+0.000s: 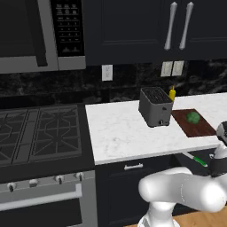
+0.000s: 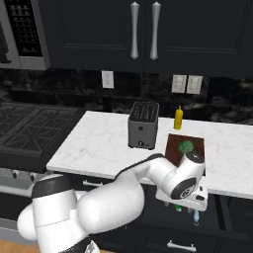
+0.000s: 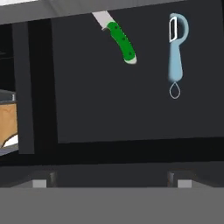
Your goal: Place the appropriate cutting tool for cutting the broccoli skin on the cutting board.
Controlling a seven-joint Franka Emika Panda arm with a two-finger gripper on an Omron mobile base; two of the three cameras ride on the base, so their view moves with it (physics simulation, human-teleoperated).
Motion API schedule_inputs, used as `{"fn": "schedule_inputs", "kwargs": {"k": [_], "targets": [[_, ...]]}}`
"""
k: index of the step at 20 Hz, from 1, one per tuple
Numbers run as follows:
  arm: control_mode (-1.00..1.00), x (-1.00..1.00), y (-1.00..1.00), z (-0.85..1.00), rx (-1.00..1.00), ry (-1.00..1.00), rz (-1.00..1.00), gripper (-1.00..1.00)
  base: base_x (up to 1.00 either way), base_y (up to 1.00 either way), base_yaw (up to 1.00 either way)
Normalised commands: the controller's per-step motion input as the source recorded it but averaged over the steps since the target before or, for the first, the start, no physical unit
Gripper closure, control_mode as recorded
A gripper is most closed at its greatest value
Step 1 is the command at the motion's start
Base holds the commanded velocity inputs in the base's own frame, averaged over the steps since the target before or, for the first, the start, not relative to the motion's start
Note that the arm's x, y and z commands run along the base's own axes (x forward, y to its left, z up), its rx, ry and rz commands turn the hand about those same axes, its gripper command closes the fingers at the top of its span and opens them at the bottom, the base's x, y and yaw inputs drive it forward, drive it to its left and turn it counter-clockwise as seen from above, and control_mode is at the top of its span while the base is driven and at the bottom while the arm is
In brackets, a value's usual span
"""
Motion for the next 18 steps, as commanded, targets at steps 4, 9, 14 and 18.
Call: {"fn": "schedule_inputs", "kwargs": {"k": [4, 9, 14, 18], "targets": [[-1.0, 0.13, 0.0, -0.4, 0.0, 0.01, 0.03, -1.0, 0.0, 0.0, 0.0], [-1.0, 0.07, 0.0, -0.41, 0.0, 0.02, 0.0, -1.0, 0.0, 0.0, 0.0], [-1.0, 0.12, 0.0, -0.36, 0.0, 0.03, 0.0, -1.0, 0.0, 0.0, 0.0], [-1.0, 0.15, 0.0, -0.31, 0.0, 0.02, 0.0, -1.0, 0.0, 0.0, 0.0]]}}
